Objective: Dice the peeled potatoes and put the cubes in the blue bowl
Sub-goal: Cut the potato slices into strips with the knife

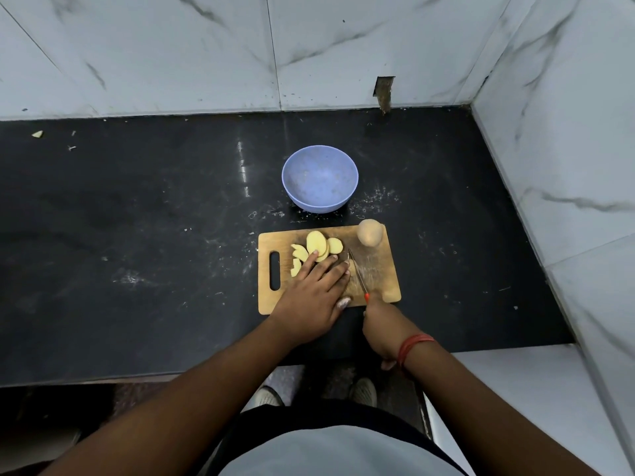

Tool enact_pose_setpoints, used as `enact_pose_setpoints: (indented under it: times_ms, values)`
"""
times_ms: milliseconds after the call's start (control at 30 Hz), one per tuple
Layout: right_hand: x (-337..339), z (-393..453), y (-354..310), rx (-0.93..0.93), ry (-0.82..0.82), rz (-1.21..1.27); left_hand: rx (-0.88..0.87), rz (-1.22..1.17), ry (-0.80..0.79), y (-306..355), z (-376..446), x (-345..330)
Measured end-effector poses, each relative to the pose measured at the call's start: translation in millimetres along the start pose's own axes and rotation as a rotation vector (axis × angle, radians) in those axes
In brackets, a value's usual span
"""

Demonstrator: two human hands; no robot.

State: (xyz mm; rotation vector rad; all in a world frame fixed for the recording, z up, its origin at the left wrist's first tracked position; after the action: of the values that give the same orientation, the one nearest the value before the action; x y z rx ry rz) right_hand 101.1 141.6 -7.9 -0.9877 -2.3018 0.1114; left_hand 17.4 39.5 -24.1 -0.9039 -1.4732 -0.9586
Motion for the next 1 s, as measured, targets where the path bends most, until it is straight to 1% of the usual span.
enact_pose_setpoints:
  times_ms: [100,233,400,500,767,1000]
  values:
    - [-12,-9,7,-0.051,-0.011,-0.028,0.013,0.007,-0.013,1,0,-1]
    - [-30,-27,22,-0.03,-0.029,-0.067,0.02,0.009,-0.024,1,0,-2]
    - [-19,-32,22,0.027,0.07,0.052,0.025,-0.008,-0.019,2,-1,-4]
    - [-13,-27,13,0.021,0.115,0.09,0.036,-0.03,-0.015,2,-2,-4]
    - [-15,-15,6,-0.03,0.075,0.084,0.035,-0.038,-0.018,1,-3,-3]
    - [-16,-16,4,-0.028,0.092,0.096,0.027,-0.033,-0.017,1,-2,-4]
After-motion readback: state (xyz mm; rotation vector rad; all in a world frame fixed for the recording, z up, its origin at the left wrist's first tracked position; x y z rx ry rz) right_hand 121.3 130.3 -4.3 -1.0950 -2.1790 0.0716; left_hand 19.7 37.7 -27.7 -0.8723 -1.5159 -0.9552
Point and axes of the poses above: each hand's wrist, its own z-axis towards the middle knuckle, its own x-axis out of the back of the hand, y = z × x, the point moved 6 cm from there along z, towards the middle knuckle, and after that the axes turned 14 degrees about -y, right-handed, at the moved point
